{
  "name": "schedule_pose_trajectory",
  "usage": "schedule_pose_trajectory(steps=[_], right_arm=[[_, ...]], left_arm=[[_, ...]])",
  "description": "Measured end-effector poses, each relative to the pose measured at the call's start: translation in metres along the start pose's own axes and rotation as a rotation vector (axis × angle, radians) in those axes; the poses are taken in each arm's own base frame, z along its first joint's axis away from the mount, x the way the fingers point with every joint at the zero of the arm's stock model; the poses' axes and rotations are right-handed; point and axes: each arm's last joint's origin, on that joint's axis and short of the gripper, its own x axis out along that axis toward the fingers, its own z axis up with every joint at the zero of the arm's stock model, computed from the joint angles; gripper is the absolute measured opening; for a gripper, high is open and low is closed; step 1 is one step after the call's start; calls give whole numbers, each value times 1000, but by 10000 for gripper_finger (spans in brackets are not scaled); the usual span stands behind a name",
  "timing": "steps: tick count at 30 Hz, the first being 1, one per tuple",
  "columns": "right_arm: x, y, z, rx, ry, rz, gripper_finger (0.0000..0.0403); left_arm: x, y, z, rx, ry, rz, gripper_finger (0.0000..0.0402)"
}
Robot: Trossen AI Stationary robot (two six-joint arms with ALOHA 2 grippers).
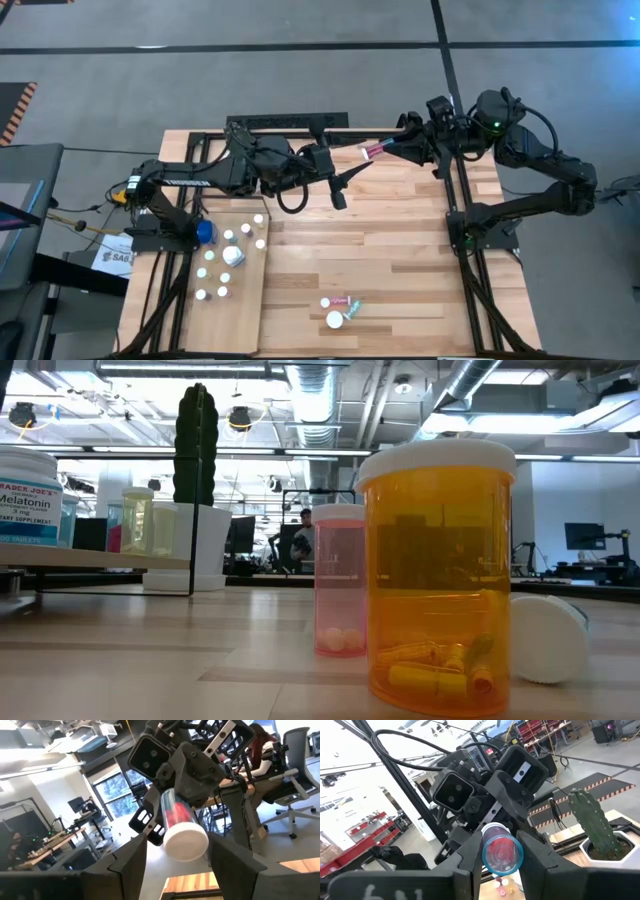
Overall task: Pick and place medicine bottles onto shelf by color
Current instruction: Put the light blue pill bottle on the shelf
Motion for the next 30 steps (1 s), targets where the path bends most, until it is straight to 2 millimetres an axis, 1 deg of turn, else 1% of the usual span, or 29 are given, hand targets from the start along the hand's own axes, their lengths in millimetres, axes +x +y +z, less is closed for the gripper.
schedule_pose_trajectory(steps=[6,8,16,20,25,27,30], right_arm=[[0,0,0,-1,-1,1,113],[0,0,0,-1,-1,1,113],[0,-1,-2,4,19,-4,113],[0,-1,-2,3,20,-3,113],[-1,0,-2,-15,21,0,118],[-1,0,-2,-13,34,22,129],[-1,1,-3,-12,57,61,159]], left_arm=[[0,0,0,8,1,0,194],[0,0,0,10,1,-1,188],[0,-2,1,10,-25,-55,117],[0,-2,0,12,-24,-62,92],[0,-2,0,13,-24,-64,91],[0,-2,0,13,-26,-66,94],[0,-3,1,5,-28,-69,95]])
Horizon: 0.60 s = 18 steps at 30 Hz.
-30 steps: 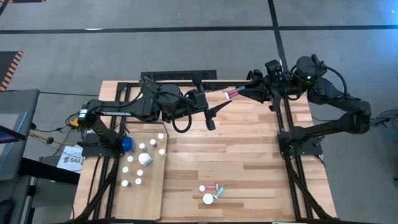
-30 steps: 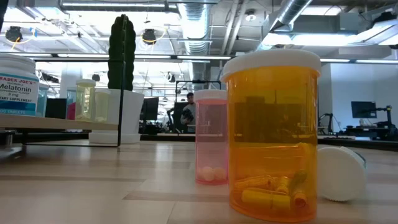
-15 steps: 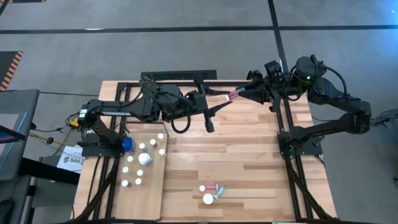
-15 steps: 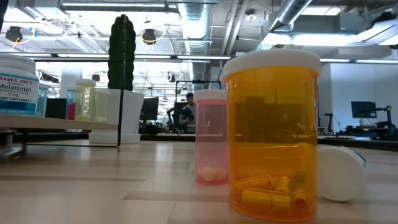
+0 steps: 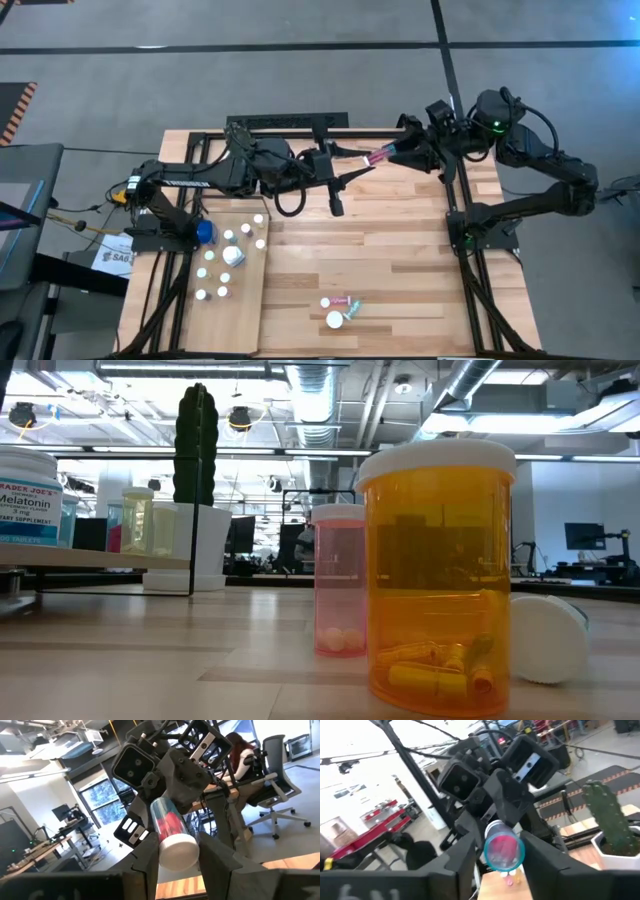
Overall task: Pick and place medicine bottles onto shelf by color
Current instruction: Put the light blue pill bottle on the shelf
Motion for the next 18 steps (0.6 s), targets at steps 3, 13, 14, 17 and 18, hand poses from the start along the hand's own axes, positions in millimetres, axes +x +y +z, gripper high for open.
schedule_pose_trajectory(steps=[3,13,14,17,18], right_arm=[[-4,2,-2,8,30,19,196],[-47,-1,-13,91,143,-153,254],[-52,0,-14,88,155,-167,255],[-62,1,-21,86,209,-205,255],[-64,1,-24,86,232,-217,255]], left_arm=[[0,0,0,-17,-4,-7,94],[-2,-9,-11,-373,117,-104,94],[-2,-11,-14,-431,153,-132,94],[-7,-20,-25,-626,308,-204,94],[-9,-24,-29,-698,374,-218,94]])
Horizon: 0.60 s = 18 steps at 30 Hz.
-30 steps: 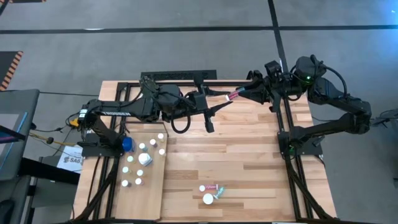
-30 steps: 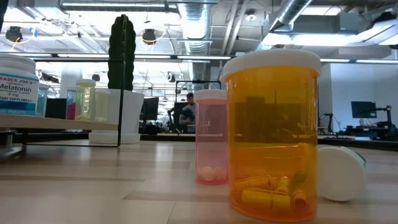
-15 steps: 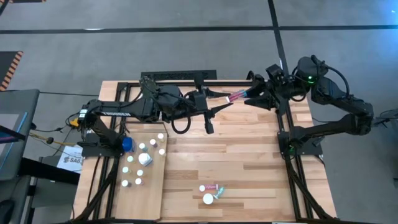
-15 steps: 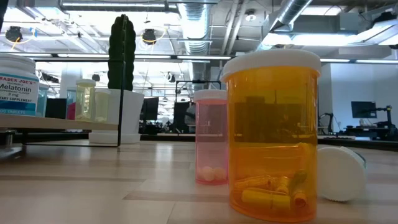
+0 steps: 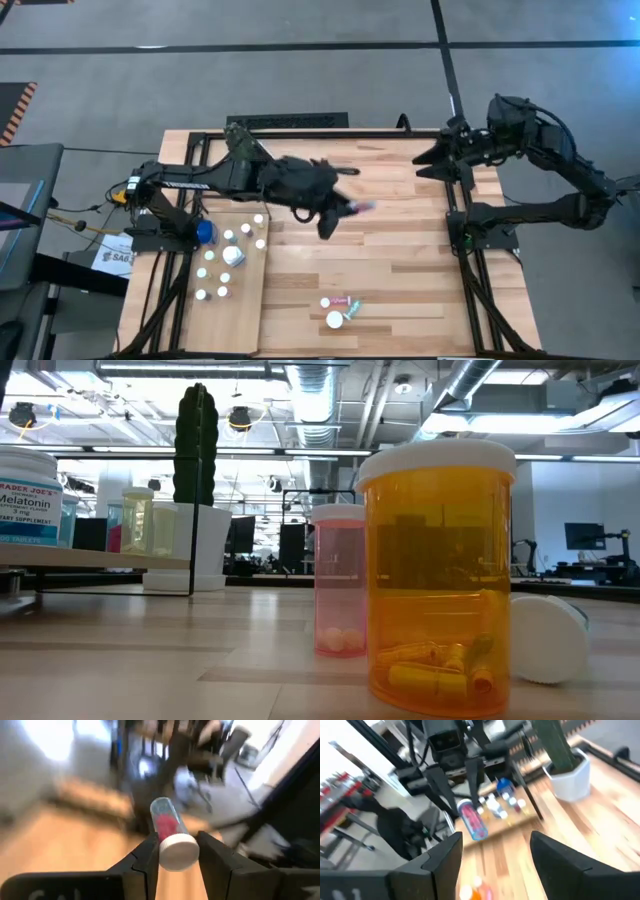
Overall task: Pick and place medicine bottles onto shelf by color
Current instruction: Put the light blue pill bottle on the shelf
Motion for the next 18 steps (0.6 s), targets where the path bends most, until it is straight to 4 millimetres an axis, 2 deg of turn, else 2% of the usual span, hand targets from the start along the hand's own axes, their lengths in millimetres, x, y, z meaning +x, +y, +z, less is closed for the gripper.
schedule_pose_trajectory(steps=[4,8,15,18], right_arm=[[-1,-4,-9,2,81,-48,255],[4,-10,-13,-5,132,-107,255],[22,-21,-12,-38,196,-169,255],[33,-26,-11,-59,228,-178,255]], left_arm=[[-5,-6,-27,-271,279,-5,94],[-16,-20,-55,-456,560,41,94],[-55,-47,-100,-611,934,352,94],[-71,-58,-116,-641,1032,493,94]])
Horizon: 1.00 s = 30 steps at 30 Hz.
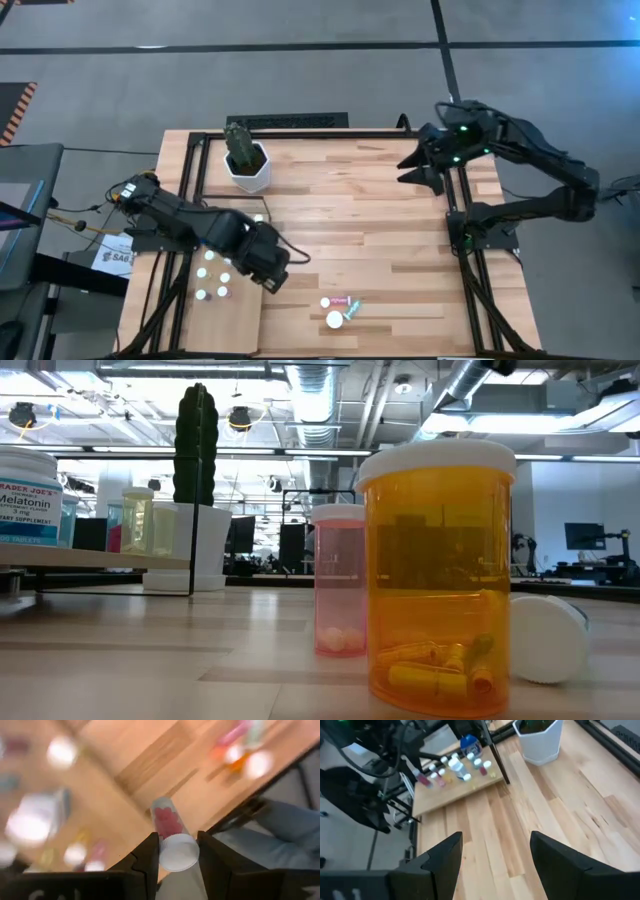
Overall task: Pick and place medicine bottles onto shelf by color
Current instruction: Put the light blue pill bottle on the shelf
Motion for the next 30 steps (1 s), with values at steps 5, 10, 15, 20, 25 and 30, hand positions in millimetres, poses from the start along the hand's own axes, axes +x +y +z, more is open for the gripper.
schedule_pose_trajectory(steps=[5,10,15,20,25,30], right_arm=[[24,-8,6,-8,65,-17,255],[52,-19,11,-17,140,-33,255],[73,-26,15,-9,170,-40,255],[81,-29,17,-11,178,-41,255],[81,-29,17,-11,178,-40,255],[81,-29,17,-5,176,-40,255]], left_arm=[[17,6,-21,-54,29,119,94],[45,15,-33,-41,126,214,94],[75,24,-32,-25,137,248,94],[106,27,-31,12,164,187,94],[123,37,-31,5,168,215,94],[124,42,-30,11,170,239,94]])
